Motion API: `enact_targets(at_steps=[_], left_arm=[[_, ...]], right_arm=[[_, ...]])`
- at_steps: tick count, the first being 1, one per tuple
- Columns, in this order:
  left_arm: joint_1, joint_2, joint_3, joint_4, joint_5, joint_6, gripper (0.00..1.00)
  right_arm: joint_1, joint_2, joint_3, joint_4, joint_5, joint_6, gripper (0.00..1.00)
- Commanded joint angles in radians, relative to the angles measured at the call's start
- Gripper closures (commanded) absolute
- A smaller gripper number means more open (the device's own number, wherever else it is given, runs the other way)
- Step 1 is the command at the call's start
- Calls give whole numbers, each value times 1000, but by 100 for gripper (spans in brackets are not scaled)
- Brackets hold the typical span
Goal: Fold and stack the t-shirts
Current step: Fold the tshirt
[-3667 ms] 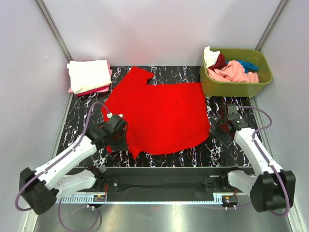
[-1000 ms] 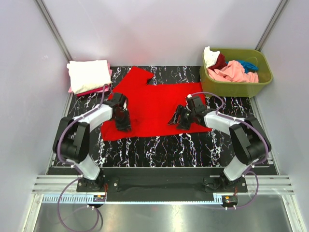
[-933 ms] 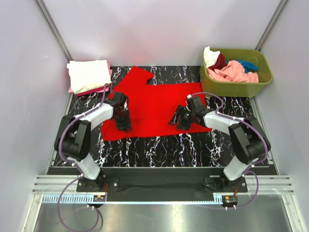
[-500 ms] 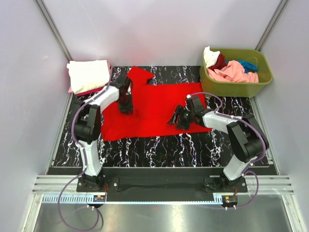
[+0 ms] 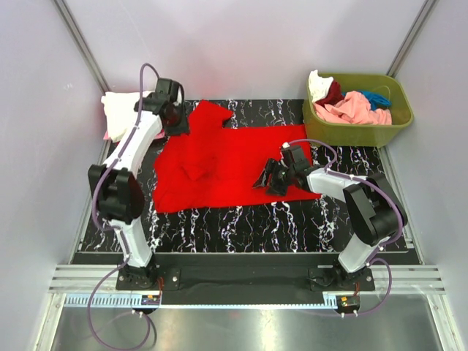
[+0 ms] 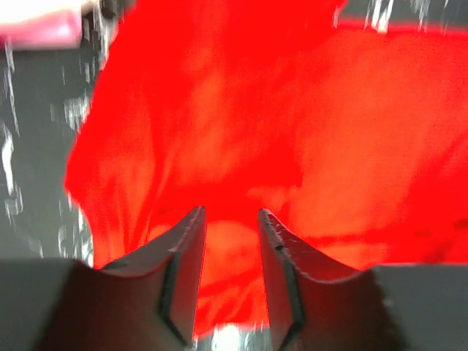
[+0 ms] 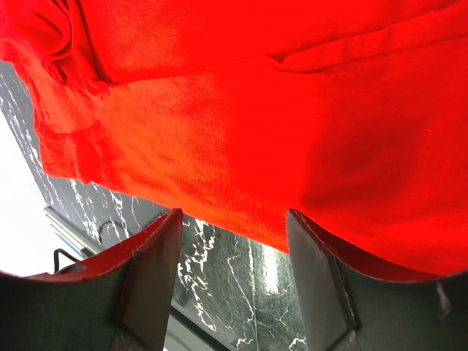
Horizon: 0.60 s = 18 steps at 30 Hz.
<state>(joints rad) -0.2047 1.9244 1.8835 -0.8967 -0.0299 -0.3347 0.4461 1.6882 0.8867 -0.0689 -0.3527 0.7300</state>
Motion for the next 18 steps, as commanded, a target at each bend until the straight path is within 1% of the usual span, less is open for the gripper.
enact_targets(at_steps=[1,2,3,5,8,11,14,18], left_arm=[[-12,-134,-235,74,51,-12,64],[-16,-160,-350,100,57,-20,64],[-33,-198,-400,123,64,-32,64],[-54,-220,-510,177,80,-46,66],[-110,-216,-592,234,113,-72,70],[-160,-179,-615,266,137,-96,71],[-202,-131,-606,282,130,-122,72],[-210,-73,-587,295,102,-125,72]], right_arm=[[9,-4,-2,41,1,-12,34],[8,-2,-2,41,1,-11,34],[8,-4,0,41,1,-11,34],[8,-4,-2,40,3,-12,34],[8,-2,-2,41,4,-12,34],[8,-2,-2,43,3,-12,33],[8,-4,-2,43,1,-12,34],[8,-4,-2,43,1,-11,33]])
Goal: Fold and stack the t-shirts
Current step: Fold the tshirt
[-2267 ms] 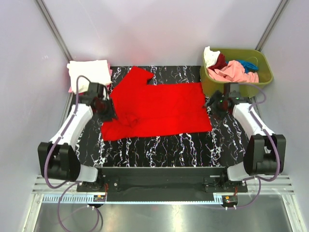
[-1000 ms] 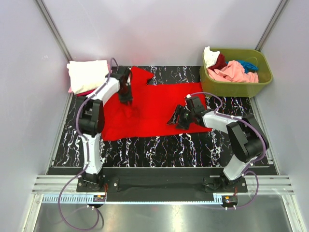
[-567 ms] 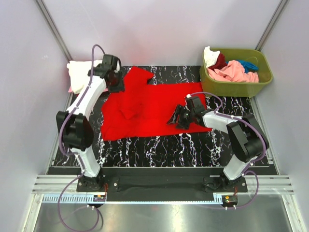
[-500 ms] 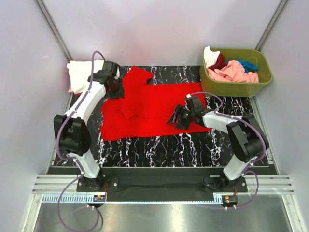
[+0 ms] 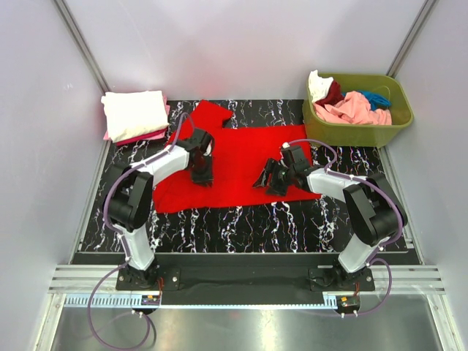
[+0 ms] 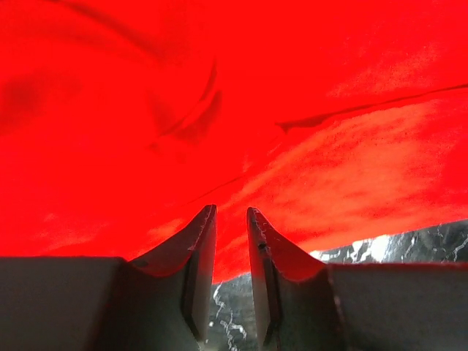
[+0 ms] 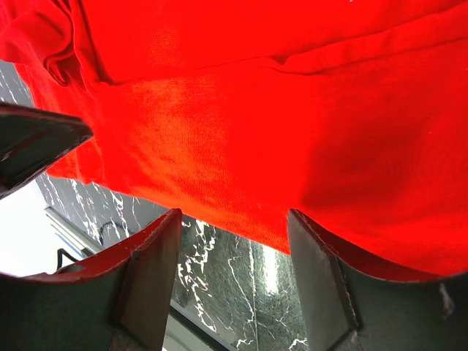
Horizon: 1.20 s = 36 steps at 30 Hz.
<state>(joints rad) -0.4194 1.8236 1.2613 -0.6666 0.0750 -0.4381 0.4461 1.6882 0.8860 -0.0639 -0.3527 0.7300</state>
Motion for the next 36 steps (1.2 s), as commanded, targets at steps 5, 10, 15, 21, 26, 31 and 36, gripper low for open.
enact_targets(at_steps=[5,10,15,21,26,31,36], left_arm=[[27,98,104,33,-57,19,73],[91,152,215,-8,-67,55,73],[206,302,514,-177,-201,147,72],[323,425,964,-346,-208,165,72],[308,187,709,-245,-138,125,58],[295,-125,256,-119,-49,50,56],[295,-354,-139,-2,54,-11,53]], right_arm=[[8,-4,-1,36,0,-14,33],[6,-2,-2,38,-2,-14,33],[8,-2,-1,36,-2,-17,33],[8,-2,-2,41,-5,-18,33],[9,-2,-2,41,-5,-17,33],[0,-5,8,27,-31,-17,34],[-10,-140,4,-48,-5,-50,30]])
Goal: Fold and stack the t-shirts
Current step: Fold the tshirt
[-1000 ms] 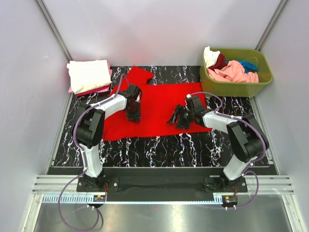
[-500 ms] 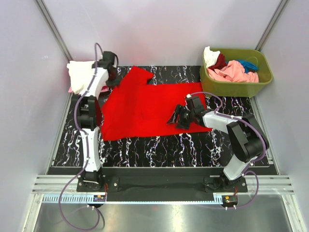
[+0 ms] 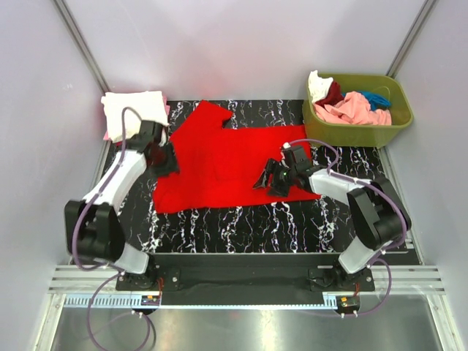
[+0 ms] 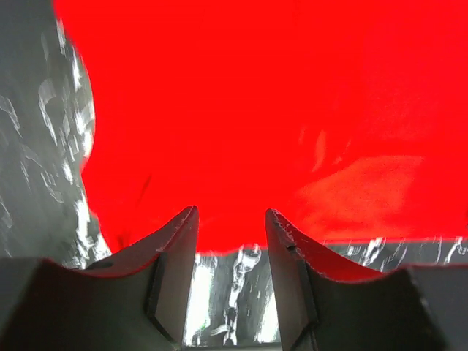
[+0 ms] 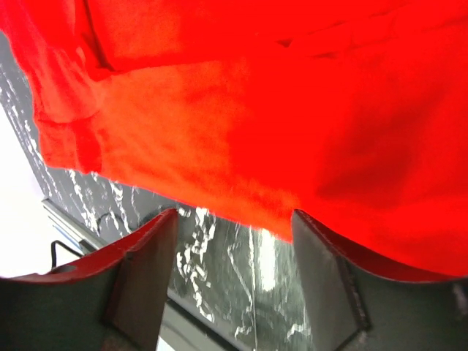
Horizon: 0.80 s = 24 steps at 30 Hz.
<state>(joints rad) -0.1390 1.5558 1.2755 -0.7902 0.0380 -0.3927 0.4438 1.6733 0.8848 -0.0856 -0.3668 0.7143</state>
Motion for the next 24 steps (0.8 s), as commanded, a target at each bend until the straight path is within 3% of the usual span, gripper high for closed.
enact_targets(at_steps=[1,5,12,19,24], left_arm=[[16,-129,-194,135,98,-72,53],[16,-169,-333,201,143,-104,53],[30,-155,-453,275,97,-112,53],[76,-27,-438,238,45,-118,54],[101,-2,-423,200,26,-113,54]], right_arm=[[-29,-150,-1,-52,18,-41,28],[-137,-195,23,-157,31,-75,26],[-290,-86,14,-261,66,-145,27],[-310,-69,-82,-305,153,-89,28],[-347,-155,-180,-355,189,-21,28]])
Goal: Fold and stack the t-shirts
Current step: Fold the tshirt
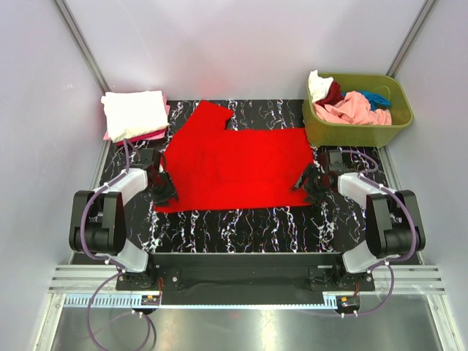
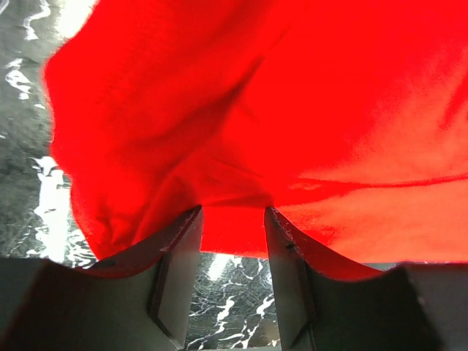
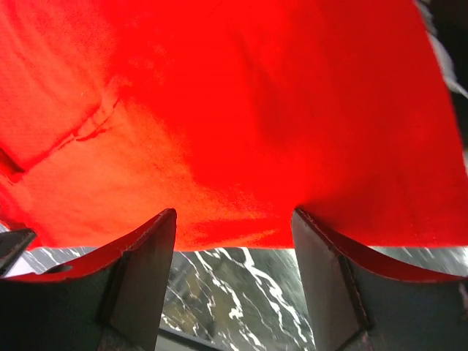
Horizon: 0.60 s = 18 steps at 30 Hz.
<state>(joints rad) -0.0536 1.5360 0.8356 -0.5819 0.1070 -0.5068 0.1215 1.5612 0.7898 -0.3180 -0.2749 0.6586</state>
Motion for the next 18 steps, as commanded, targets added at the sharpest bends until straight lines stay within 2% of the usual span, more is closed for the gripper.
enact_targets(at_steps=[1,7,12,18], left_arm=[[17,7,10,-9,-44,-5,54],[20,-112,-65,-47,-72,-38,54],[11,-189,-79,-87,14,-71,55],[-101,-379,-78,-165,13,-136,55]], right_arm=[[-28,-62,-99,-142,100,45,28],[-29,-231,-167,-245,132,111,24],[-31,-335,-166,-320,132,110,21],[-29,-449,-58,-417,149,69,18]])
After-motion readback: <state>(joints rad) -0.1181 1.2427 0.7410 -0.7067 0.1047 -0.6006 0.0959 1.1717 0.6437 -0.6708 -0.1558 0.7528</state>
